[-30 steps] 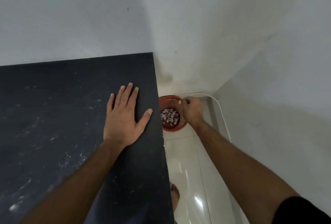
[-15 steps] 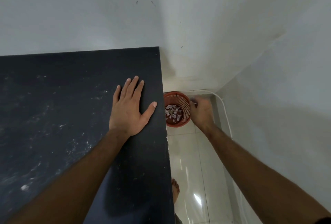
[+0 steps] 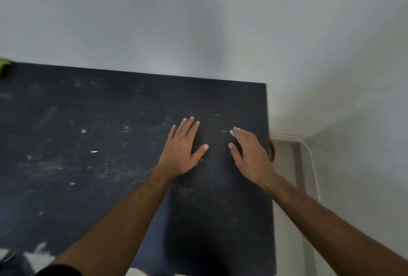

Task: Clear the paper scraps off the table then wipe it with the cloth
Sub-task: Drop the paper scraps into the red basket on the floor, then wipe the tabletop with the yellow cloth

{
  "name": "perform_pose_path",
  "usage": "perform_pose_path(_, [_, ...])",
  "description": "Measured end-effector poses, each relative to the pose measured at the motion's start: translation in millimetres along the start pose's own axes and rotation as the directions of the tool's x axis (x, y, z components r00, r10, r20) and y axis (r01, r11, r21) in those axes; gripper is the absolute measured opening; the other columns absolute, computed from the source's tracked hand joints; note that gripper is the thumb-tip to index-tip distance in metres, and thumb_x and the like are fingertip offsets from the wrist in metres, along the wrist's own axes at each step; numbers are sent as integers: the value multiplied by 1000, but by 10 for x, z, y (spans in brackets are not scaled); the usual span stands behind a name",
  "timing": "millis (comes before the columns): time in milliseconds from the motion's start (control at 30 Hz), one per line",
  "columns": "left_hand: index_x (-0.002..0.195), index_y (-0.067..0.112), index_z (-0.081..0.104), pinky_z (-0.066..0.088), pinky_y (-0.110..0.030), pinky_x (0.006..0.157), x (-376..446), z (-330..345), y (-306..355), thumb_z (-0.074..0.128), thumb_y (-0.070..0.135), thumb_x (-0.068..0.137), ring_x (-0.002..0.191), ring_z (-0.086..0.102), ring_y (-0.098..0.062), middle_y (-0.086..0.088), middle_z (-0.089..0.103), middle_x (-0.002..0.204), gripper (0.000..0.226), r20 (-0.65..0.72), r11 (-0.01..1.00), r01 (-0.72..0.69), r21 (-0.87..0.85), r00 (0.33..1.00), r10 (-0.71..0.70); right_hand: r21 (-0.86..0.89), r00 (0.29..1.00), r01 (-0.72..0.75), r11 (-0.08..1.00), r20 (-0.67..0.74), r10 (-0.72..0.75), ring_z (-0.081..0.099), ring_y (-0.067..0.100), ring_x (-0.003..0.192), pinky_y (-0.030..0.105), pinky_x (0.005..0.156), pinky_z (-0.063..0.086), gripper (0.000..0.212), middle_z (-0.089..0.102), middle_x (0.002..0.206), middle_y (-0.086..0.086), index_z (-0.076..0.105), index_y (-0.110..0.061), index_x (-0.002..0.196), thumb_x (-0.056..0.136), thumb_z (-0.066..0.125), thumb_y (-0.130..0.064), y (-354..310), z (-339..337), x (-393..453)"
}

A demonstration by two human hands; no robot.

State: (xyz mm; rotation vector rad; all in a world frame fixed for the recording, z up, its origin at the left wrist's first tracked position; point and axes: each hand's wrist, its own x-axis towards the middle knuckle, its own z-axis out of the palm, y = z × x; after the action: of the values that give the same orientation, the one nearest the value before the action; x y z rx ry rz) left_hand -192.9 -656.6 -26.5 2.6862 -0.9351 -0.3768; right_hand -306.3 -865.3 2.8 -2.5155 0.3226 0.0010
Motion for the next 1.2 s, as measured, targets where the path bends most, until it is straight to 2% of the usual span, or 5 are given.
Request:
perform_pose_path(100, [163,17,15,2,-43,129,-387,-279,-721,34,63,101,159,1,-20,-3,7,172,80,-22,998,63,-11,998,-63,16,997,59,998,40,-59,40,20,142,34,120,30,44,49,150,7,50,-9,144,103,53,-25,-646,394,128])
perform_pose_path(267, [163,17,15,4,-42,129,-1058,-760,-1971,36,62,101,159,1,-18,-2,7,172,80,-44,990,134,-40,990,-135,45,992,89,995,91,-93,35,16,144,21,115,21,46,46,153,4,47,-11,147,104,51,-28,-1761,1053,353])
perform_pose_path(600, [163,16,18,2,-39,128,-2009,-1606,-3812,24,66,101,159,3,-17,-2,10,172,80,-66,971,235,-34,969,-237,71,983,94,993,149,-104,36,17,144,22,115,22,47,45,153,6,45,-12,148,105,50,-27,-3405,1952,724])
perform_pose_path(867, [162,17,22,7,-39,127,-2062,-1918,-4978,20,71,97,158,10,-18,-2,17,170,85,-65,952,304,-28,950,-306,107,977,166,980,116,-178,46,22,135,27,111,30,41,54,144,8,52,-10,142,104,52,-27,-4029,2515,1561])
perform_pose_path(1200, [158,16,33,22,-46,125,-1722,-2231,-6545,20,68,99,155,23,-23,-5,28,166,79,-94,902,429,-45,897,-431,182,923,322,929,160,-351,60,17,103,38,95,49,32,70,112,0,65,-14,127,100,59,-30,-5200,3446,2859])
